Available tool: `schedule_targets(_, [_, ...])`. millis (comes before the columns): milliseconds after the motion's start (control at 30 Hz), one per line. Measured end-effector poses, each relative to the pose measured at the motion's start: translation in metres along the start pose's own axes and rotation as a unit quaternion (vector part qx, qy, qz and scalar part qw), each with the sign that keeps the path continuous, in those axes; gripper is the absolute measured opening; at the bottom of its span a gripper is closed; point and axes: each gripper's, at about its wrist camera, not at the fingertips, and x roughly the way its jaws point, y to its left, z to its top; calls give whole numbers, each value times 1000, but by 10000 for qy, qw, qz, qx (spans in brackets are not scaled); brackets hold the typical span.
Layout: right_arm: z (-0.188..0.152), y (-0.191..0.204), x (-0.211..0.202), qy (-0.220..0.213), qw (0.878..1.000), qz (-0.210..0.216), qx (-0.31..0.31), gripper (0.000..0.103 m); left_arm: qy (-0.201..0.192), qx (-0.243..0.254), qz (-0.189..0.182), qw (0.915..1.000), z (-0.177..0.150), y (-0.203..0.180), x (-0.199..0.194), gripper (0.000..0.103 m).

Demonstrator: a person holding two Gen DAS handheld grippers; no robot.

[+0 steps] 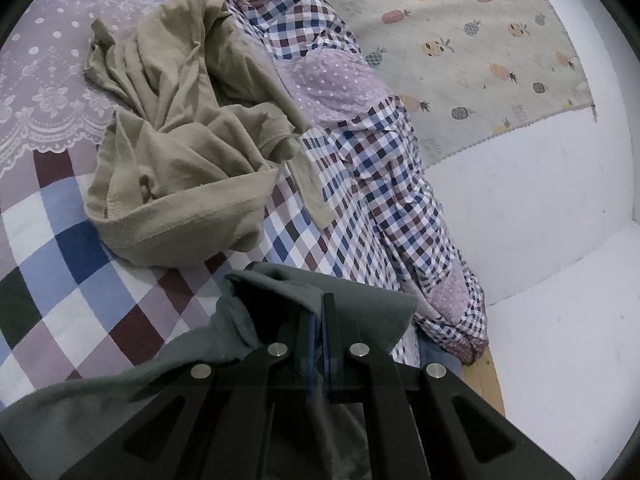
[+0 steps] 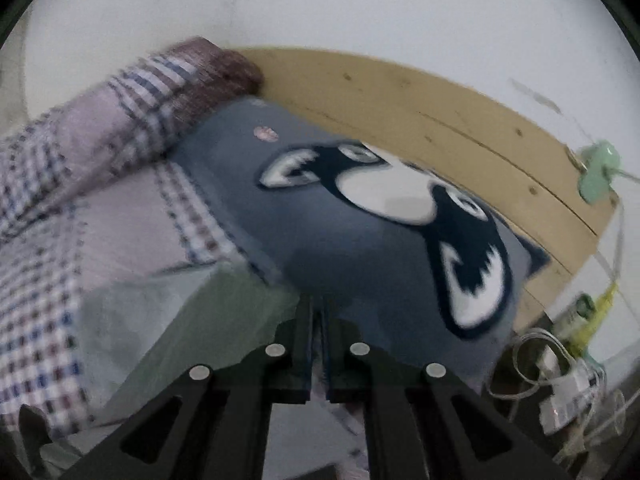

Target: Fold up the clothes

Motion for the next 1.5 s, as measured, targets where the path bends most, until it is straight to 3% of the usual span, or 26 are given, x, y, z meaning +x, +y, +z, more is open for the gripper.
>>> schedule_targets(67, [-11,-5,22,442,9987,-171,-186,2,-1,23,22,10000,-1,-1,0,1])
schedule_targets(133, [-22,-9,29,567,9975,-307,-276,2,4,47,38,10000,-2,-1,0,1])
schedule_targets(267, [-38,8,12,317,9976,-64,-616,6,17,85,45,10000,-3,-3,0,1])
schedule_targets(400, [-60,63,-23,32,9895,774,-1218,18,45,88,-10,10000,-4,-4,0,1])
schedule_targets(467, [-77,97,-44,-119,9791,1359,-1510,36,74,76,-34,9999,-4,-4,0,1])
schedule_targets(500, [-87,116,-56,-187,9705,1711,-1690,40,87,66,-46,9999,-4,-4,0,1])
schedule_targets(567, [-113,159,-79,-282,9436,2435,-2227,43,109,49,-66,9999,-4,-4,-1,1])
schedule_targets(667, [-165,236,-118,-361,8760,3268,-3527,43,160,17,-139,9998,-3,-4,0,1])
schedule_targets(767, [-214,293,-148,-363,8053,3650,-4657,43,216,16,-200,9996,-3,-5,1,1])
schedule_targets(833, [-243,321,-159,-390,7648,3676,-5276,43,255,14,-231,9994,-3,-6,1,1])
schedule_targets(867, [-256,334,-164,-391,7468,3657,-5541,43,264,6,-239,9994,-3,-7,2,1])
schedule_targets(900, [-263,344,-165,-381,7368,3601,-5709,43,274,-2,-248,9993,-3,-7,2,1])
schedule_targets(1000, [-271,363,-164,-300,7233,3565,-5906,42,288,-64,-281,9992,-1,-6,3,1])
schedule_targets(1133, [-266,372,-165,-196,7191,3621,-5928,42,319,-135,-296,9990,1,-3,3,1])
schedule_targets(1267, [-246,377,-188,-128,7159,4312,-5490,43,346,-151,-288,9989,2,-2,3,1])
schedule_targets(1400, [-237,393,-202,81,7204,4791,-5014,45,400,-132,-244,9988,2,-1,2,1])
schedule_targets(1500, [-233,409,-200,74,7269,4809,-4902,48,501,-116,-127,9986,4,2,1,1])
